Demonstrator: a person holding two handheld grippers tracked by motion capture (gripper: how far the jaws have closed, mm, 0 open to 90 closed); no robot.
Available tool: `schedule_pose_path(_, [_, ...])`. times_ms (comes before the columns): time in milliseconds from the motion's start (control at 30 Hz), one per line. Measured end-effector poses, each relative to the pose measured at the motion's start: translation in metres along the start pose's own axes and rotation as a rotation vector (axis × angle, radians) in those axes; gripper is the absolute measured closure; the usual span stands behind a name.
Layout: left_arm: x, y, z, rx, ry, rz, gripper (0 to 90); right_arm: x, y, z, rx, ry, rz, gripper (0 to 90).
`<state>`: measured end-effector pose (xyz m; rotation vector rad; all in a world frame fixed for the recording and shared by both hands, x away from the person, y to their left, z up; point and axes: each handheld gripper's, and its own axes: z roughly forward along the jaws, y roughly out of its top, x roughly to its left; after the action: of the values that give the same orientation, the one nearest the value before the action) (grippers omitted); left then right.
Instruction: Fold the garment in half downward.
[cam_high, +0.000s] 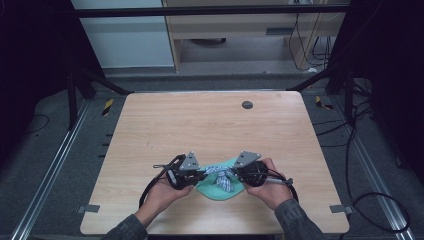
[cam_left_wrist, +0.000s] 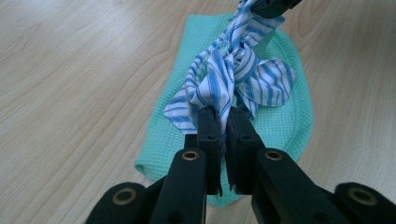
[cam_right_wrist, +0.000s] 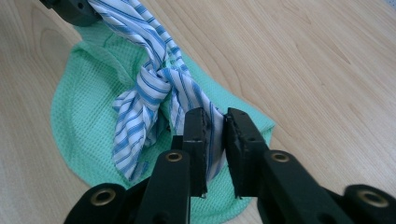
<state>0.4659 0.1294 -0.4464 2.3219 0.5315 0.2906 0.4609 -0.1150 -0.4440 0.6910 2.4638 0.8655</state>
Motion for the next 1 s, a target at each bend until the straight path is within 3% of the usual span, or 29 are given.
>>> schedule_pose_path(133, [-0.003, -0.002, 0.001, 0.005, -0.001, -0.005, 81.2, 0.003, 0.0, -0.002, 0.004, 0.007, -0.008, 81.6])
schedule_pose_path(367, [-0.006, -0.004, 0.0, -0.01, 0.039, -0.005, 65.6, 0.006, 0.001, -0.007, -0.002, 0.009, -0.022, 81.6])
schedule_pose_path(567, [-0.008, -0.004, -0.002, -0.015, 0.047, -0.024, 55.6, 0.008, 0.002, -0.009, -0.005, 0.012, -0.032, 81.6])
schedule_pose_path(733, [-0.009, -0.006, 0.0, -0.005, 0.039, -0.036, 52.1, 0.01, 0.001, -0.012, -0.012, 0.014, -0.031, 81.4])
schedule_pose_path(1000, [-0.012, -0.013, 0.004, 0.004, 0.028, -0.036, 54.3, 0.014, -0.005, -0.013, -0.011, 0.022, -0.033, 81.5])
